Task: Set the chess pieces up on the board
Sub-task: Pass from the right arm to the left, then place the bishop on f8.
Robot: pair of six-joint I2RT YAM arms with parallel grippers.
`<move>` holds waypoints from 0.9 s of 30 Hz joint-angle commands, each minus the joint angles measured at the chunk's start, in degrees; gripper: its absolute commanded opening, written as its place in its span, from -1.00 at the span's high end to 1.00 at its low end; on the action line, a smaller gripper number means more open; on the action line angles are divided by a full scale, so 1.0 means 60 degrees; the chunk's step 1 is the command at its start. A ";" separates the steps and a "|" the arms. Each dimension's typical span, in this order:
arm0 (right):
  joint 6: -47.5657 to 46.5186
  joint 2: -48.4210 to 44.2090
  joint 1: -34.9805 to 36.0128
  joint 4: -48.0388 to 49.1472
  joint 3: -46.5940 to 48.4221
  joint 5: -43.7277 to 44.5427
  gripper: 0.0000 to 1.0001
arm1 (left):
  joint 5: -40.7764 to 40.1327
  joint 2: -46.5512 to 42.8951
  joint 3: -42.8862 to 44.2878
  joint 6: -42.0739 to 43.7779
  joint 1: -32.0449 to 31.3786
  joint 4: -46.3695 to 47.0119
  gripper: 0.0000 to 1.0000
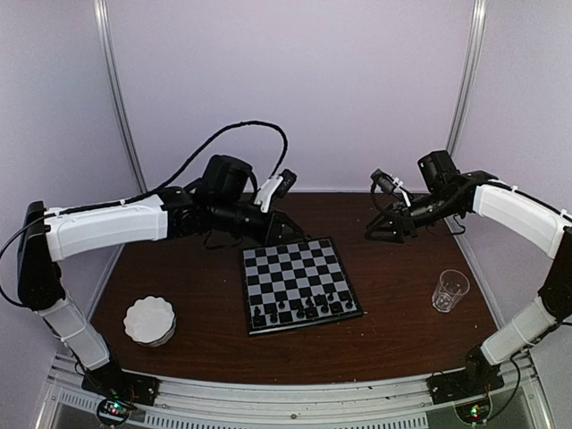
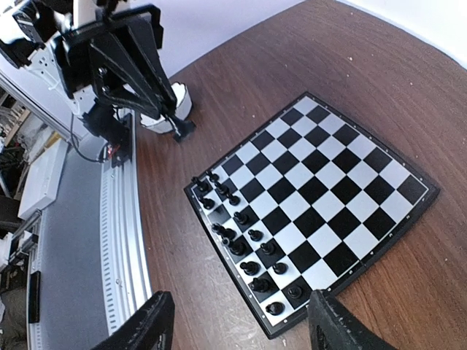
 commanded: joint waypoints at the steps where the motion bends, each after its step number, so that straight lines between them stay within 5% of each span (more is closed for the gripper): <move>1: -0.0762 -0.0508 -0.0047 0.0547 -0.0557 0.1249 -0.32 | 0.0257 0.0476 0.1057 0.1494 -0.0042 -0.2912 0.86; 9: -0.1059 -0.0320 -0.0063 0.0570 -0.0767 0.1254 -0.32 | -0.0569 0.1378 0.2553 0.2603 -0.0522 -0.5675 0.86; 27: -0.1162 -0.0254 -0.0063 0.0480 -0.0757 0.1220 -0.31 | -0.0832 0.3066 0.2934 0.2940 -0.1028 -0.6721 0.86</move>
